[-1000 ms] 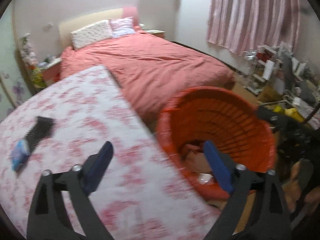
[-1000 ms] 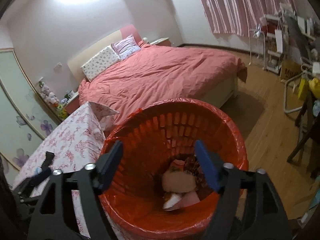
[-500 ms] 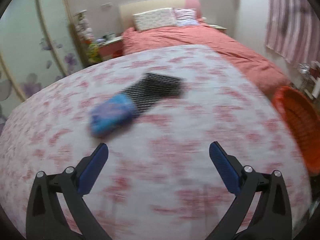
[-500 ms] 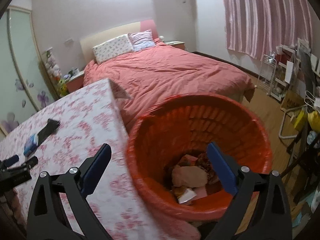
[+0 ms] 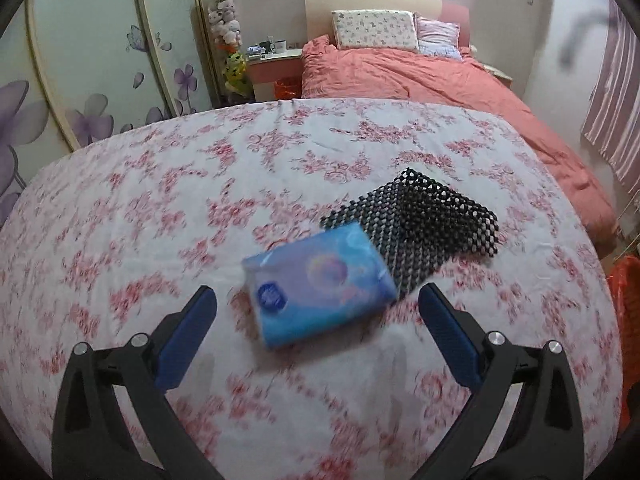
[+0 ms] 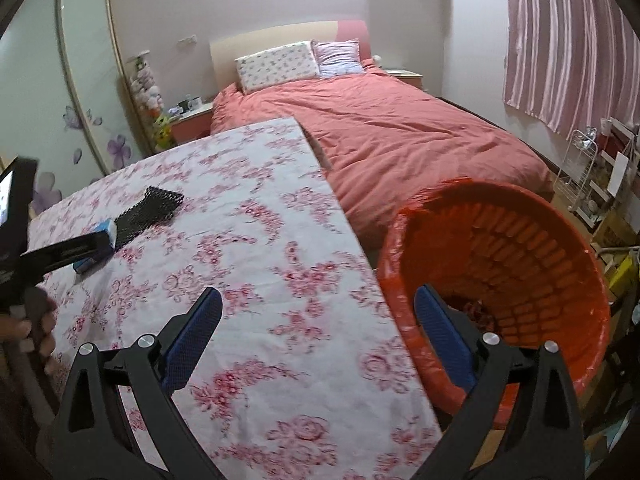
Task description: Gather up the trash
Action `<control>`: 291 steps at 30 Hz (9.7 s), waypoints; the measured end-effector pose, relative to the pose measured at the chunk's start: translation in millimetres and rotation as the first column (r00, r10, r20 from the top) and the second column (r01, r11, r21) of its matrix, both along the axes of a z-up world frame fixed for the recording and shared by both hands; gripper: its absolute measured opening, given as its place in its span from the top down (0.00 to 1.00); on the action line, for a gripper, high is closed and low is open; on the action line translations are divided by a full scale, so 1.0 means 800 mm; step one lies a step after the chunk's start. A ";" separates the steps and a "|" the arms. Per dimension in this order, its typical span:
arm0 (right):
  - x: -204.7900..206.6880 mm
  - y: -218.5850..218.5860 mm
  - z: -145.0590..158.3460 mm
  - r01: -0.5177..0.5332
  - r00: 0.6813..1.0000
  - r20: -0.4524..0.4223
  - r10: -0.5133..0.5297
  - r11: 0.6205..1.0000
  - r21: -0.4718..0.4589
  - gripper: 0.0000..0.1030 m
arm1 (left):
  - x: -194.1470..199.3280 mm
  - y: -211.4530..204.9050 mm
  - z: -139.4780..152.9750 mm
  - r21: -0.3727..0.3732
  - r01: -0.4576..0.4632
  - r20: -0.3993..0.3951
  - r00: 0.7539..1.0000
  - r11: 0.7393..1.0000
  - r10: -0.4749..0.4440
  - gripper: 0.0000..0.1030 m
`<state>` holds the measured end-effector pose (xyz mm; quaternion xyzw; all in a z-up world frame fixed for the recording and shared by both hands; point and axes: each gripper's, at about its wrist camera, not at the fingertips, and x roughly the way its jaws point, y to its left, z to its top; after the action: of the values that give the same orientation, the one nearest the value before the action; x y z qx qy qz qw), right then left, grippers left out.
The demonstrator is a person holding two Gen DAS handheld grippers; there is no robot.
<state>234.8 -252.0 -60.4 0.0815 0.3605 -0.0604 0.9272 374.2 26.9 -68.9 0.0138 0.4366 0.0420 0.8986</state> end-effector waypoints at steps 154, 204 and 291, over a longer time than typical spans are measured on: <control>-0.053 -0.191 0.052 0.189 0.964 0.146 -0.221 0.961 0.202 0.93 | -0.163 -0.366 0.084 -0.109 0.677 0.184 0.733 0.727 -0.655 0.30; -0.284 -0.009 0.081 0.392 0.869 0.382 -0.315 0.908 -0.144 0.02 | -0.432 -0.046 0.094 -0.062 0.159 0.418 0.901 0.985 -0.119 0.04; -0.278 0.004 0.068 0.340 0.929 0.200 -0.311 0.930 -0.136 0.02 | -0.461 -0.067 0.110 -0.006 0.145 0.428 0.894 0.989 -0.128 0.04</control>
<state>12.0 -249.2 -5.8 0.0666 0.2526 -0.2367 0.9358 5.7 -27.1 19.5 0.0179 0.2281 -0.0273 0.9731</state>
